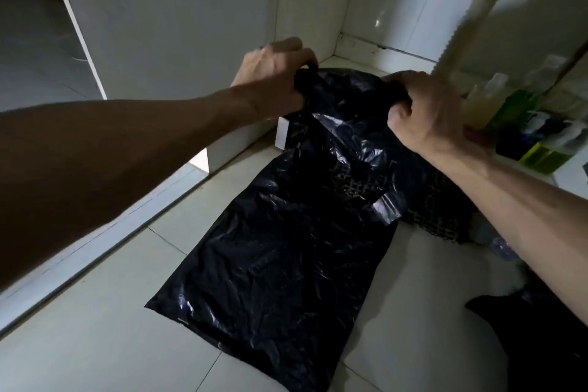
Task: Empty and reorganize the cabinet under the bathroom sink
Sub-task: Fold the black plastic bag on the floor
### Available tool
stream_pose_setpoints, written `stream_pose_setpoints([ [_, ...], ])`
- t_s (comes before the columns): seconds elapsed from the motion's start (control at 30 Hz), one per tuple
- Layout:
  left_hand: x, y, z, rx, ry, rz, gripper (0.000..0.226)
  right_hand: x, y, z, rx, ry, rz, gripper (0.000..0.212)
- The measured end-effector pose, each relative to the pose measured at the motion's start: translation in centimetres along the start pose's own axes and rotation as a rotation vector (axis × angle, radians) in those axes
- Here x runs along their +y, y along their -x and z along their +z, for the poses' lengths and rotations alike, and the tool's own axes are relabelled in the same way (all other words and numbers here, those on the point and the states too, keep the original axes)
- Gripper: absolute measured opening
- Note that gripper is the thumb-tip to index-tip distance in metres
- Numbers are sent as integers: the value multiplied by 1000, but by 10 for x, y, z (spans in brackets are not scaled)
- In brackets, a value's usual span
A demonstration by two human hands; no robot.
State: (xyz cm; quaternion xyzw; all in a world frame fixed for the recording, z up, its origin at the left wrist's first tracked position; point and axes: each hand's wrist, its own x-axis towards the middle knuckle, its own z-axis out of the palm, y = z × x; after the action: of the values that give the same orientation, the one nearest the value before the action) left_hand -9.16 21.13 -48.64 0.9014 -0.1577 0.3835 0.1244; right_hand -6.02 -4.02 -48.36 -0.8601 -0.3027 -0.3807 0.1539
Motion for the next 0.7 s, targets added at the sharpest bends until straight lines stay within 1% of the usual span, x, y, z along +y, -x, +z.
stream_pose_setpoints([
  [0.03,2,11,-6,-37,0,62,37,1,6,-1,-30,-73,-53,38],
  [0.07,2,25,-8,-115,2,102,40,2,15,-1,-88,-141,-101,36],
  [0.13,4,60,-7,-359,-33,170,55,0,41,1,-249,-218,-197,27],
  [0.17,5,80,-5,-470,-60,238,65,-1,57,3,-343,-231,-247,24],
  [0.2,3,100,1,-542,-82,331,72,-1,74,8,-444,-239,-290,26],
  [0.27,-2,138,17,-657,-158,516,83,-7,108,17,-633,-240,-382,39],
  [0.33,-5,171,30,-834,-206,611,87,-17,136,25,-773,-230,-439,45],
  [0.4,1,198,36,-1044,-232,579,85,-28,157,29,-873,-206,-427,50],
  [0.43,3,210,41,-1108,-246,534,82,-34,166,30,-890,-201,-411,51],
  [0.5,4,228,51,-1146,-221,405,76,-51,181,32,-902,-206,-362,51],
  [0.57,0,241,62,-1145,-184,305,70,-75,197,36,-965,-203,-274,57],
  [0.63,-2,250,71,-1146,-170,232,60,-96,213,44,-1138,-117,-186,73],
  [0.7,-4,259,79,-1211,-175,213,52,-106,230,58,-1351,-7,-93,78],
])
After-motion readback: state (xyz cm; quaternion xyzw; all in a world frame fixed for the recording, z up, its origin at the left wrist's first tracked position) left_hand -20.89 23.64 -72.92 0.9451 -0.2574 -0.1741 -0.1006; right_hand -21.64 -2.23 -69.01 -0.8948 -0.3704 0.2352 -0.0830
